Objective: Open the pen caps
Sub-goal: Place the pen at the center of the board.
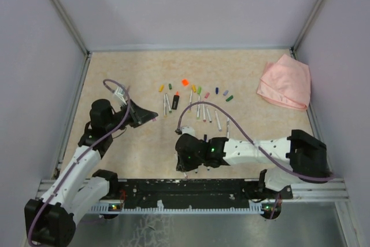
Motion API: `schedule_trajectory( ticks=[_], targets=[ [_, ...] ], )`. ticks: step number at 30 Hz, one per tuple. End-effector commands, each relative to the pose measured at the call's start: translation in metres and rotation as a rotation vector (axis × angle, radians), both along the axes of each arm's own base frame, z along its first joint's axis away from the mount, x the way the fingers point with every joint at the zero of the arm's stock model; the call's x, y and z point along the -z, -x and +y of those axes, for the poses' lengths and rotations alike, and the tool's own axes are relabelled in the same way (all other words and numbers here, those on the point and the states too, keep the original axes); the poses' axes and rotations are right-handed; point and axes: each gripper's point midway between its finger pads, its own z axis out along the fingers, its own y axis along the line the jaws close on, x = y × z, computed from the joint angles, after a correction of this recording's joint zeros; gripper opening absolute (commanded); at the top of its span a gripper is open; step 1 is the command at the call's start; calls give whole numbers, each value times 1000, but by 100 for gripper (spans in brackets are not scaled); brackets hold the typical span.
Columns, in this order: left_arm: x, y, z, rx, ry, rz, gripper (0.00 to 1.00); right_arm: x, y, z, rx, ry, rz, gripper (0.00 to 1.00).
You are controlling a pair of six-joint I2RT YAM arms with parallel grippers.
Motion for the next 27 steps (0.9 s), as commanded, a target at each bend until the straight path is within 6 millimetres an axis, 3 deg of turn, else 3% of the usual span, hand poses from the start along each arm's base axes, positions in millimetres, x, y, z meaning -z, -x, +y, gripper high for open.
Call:
schedule_trajectory(
  ticks=[1, 6, 13, 27],
  targets=[
    [22, 16, 3, 21, -39, 55, 1, -1, -7, 4, 134, 69, -45, 0],
    [32, 27, 3, 44, -38, 83, 1, 15, -13, 6, 184, 153, -76, 0],
    [31, 36, 3, 70, -47, 92, 1, 46, -17, -5, 227, 367, -90, 0],
    [25, 40, 7, 70, -93, 69, 2, 65, -17, -7, 235, 450, -87, 8]
  ],
)
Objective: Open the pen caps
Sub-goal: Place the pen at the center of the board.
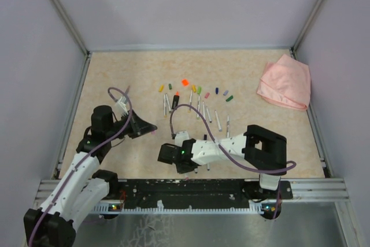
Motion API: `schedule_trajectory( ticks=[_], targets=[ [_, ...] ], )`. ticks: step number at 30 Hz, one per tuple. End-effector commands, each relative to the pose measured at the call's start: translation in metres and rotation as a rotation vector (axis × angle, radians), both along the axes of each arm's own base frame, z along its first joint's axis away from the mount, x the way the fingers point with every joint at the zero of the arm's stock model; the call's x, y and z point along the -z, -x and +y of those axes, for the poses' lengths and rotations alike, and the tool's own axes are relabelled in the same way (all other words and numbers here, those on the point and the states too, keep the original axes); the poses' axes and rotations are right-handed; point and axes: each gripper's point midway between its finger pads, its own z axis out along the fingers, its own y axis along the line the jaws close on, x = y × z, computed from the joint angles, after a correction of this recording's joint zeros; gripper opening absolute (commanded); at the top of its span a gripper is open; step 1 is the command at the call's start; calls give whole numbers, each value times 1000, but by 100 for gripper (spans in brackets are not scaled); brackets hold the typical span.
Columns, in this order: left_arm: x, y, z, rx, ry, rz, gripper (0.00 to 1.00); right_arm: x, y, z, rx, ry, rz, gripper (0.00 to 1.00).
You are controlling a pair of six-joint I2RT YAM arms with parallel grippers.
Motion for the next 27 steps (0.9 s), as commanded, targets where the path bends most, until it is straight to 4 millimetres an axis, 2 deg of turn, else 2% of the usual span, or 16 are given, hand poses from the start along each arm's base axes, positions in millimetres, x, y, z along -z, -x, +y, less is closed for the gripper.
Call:
schedule_trajectory(
  ticks=[1, 3, 7, 11, 22, 24, 27],
  targets=[
    [-14, 0, 1, 6, -11, -52, 2, -3, -6, 8, 25, 1, -39, 12],
    [-14, 0, 1, 6, -15, -53, 2, -1, -6, 9, 26, 4, -37, 16],
    [-13, -1, 1, 6, -17, -55, 2, 3, -3, 11, 15, 5, -23, 17],
    [-13, 0, 2, 5, -18, -51, 2, 3, -4, 10, 10, 13, -29, 23],
    [-13, 2, 3, -5, -21, -45, 2, -6, -15, 10, -21, 6, -51, 25],
    [-14, 2, 4, -12, -21, -46, 3, -8, -18, 9, -19, 7, -56, 22],
    [-15, 2, 5, -21, -20, -49, 3, -8, -23, 4, -13, 12, -60, 8]
  ],
)
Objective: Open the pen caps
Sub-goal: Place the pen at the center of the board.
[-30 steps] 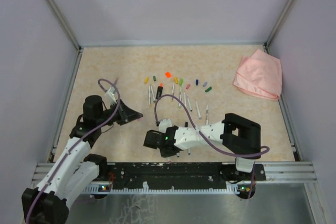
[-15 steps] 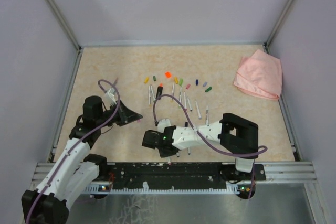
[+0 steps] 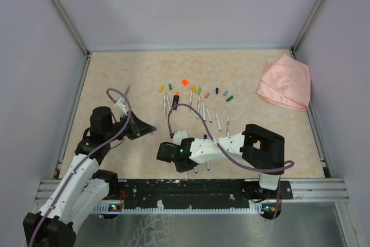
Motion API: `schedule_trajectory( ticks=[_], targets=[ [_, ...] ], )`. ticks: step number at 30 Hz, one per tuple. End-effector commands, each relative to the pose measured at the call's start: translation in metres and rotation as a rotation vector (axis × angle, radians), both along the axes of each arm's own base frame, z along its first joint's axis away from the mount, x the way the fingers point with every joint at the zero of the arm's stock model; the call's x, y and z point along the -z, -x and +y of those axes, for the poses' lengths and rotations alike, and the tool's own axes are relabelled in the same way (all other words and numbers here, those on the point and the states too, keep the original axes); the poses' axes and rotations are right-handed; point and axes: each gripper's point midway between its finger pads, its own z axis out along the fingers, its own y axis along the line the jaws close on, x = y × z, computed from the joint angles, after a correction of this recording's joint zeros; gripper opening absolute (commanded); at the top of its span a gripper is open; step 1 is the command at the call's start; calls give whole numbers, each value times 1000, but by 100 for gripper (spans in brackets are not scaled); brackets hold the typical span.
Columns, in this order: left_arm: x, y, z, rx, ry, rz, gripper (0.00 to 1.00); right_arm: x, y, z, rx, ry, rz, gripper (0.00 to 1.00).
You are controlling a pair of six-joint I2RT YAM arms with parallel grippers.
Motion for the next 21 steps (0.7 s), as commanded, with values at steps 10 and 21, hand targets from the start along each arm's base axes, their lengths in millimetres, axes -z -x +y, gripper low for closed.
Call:
schedule_trajectory(
  ticks=[10, 21],
  targets=[
    [-18, -5, 2, -31, 9, -46, 3, -15, -40, 3, 11, -45, -87, 3],
    [5, 0, -3, -10, 43, 22, 3, -43, -54, 6, -44, -86, -140, 30]
  ],
)
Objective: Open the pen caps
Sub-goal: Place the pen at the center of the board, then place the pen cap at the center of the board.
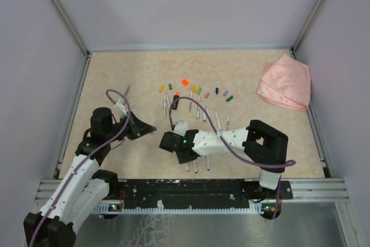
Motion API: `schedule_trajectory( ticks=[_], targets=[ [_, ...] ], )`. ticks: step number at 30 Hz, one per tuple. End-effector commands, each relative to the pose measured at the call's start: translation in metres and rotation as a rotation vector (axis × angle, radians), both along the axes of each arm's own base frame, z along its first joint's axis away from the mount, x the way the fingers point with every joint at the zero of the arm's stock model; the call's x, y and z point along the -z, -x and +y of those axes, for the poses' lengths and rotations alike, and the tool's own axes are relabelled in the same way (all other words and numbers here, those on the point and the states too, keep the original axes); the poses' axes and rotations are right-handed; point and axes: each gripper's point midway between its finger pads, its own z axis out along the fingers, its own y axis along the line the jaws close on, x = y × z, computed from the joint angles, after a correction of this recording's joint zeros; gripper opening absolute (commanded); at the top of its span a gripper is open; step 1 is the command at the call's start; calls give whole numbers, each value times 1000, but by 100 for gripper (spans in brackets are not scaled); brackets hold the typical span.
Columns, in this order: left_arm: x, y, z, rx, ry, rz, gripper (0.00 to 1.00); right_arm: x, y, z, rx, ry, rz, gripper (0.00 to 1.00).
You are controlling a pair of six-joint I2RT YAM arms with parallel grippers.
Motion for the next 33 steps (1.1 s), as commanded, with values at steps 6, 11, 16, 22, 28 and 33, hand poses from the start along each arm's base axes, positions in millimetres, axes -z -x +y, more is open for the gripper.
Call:
schedule_trajectory(
  ticks=[6, 11, 16, 22, 28, 33],
  targets=[
    [17, -4, -7, 15, 38, 47, 3, -77, -24, 18, -51, -179, -171, 30],
    [30, -9, -12, 33, 13, 95, 2, -106, -31, 10, -88, -248, -239, 36],
    [53, -16, -23, 26, -105, 152, 2, -133, -33, 0, -125, -437, -292, 41],
    [83, -19, -49, 30, -279, 218, 3, -140, -46, -34, -33, -599, -320, 44],
    [110, -31, -74, 20, -419, 274, 6, -114, -50, -64, 61, -595, -299, 65],
    [123, -36, -101, 55, -487, 273, 8, -109, -54, -76, 95, -641, -273, 65]
  ],
)
